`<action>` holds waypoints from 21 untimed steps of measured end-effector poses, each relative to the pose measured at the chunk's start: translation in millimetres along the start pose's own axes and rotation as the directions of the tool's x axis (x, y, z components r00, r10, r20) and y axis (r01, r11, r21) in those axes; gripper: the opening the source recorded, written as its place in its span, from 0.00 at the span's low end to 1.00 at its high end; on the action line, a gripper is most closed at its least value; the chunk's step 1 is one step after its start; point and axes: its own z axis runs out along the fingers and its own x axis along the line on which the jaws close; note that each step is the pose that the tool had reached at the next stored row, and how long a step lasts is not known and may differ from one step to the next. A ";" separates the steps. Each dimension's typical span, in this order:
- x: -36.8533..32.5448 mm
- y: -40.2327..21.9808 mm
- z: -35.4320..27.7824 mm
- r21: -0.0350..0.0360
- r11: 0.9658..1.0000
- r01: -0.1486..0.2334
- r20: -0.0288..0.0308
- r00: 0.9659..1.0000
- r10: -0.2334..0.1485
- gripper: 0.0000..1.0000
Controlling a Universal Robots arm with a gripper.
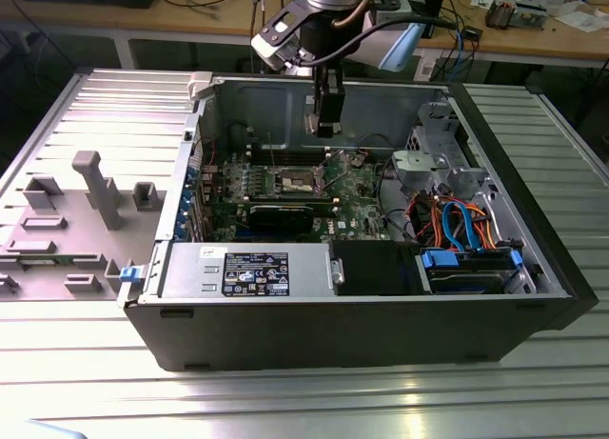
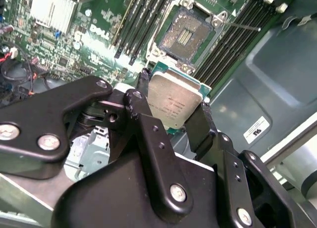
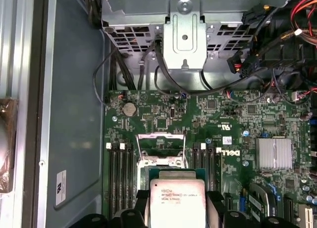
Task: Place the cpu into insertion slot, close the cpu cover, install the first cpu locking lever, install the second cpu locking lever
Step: 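Place the cpu into insertion slot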
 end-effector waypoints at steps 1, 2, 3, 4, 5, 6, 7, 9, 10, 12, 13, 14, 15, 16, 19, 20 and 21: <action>0.0 -0.1 0.1 0.002 1.000 0.000 0.000 1.000 0.000 0.54; 0.0 -0.1 0.1 0.002 1.000 0.000 0.000 1.000 0.000 0.54; 0.0 -0.2 0.1 0.002 1.000 0.000 0.000 1.000 0.000 0.54; 0.0 -0.2 0.2 0.002 1.000 0.000 0.000 1.000 0.000 0.54; 0.0 -0.2 0.2 0.003 1.000 0.000 0.000 1.000 0.000 0.54; 0.0 -0.2 0.2 0.003 1.000 0.000 0.000 1.000 0.000 0.54; 0.0 -0.1 0.2 0.003 1.000 0.000 0.000 1.000 0.000 0.54; 0.0 -0.2 0.2 0.003 1.000 0.000 0.000 1.000 0.000 0.54; 0.0 -0.2 0.2 0.003 1.000 0.000 0.000 1.000 0.000 0.54; 0.0 -0.2 0.2 0.003 1.000 0.000 0.000 1.000 0.000 0.54; 0.0 -0.1 0.2 0.003 1.000 0.000 0.000 1.000 0.000 0.54; 0.0 -0.2 0.2 0.003 1.000 0.000 0.000 1.000 0.000 0.54; 0.0 -0.2 0.2 0.003 1.000 0.000 0.000 1.000 0.000 0.54; 0.0 -0.2 0.5 0.003 1.000 0.000 0.000 1.000 0.000 0.54; 0.3 -0.7 6.0 0.003 1.000 -0.002 0.003 1.000 0.002 0.54; 0.3 -0.8 7.8 0.004 1.000 -0.003 0.003 1.000 0.003 0.54; 0.3 -1.5 9.2 0.005 1.000 -0.004 0.003 1.000 0.004 0.54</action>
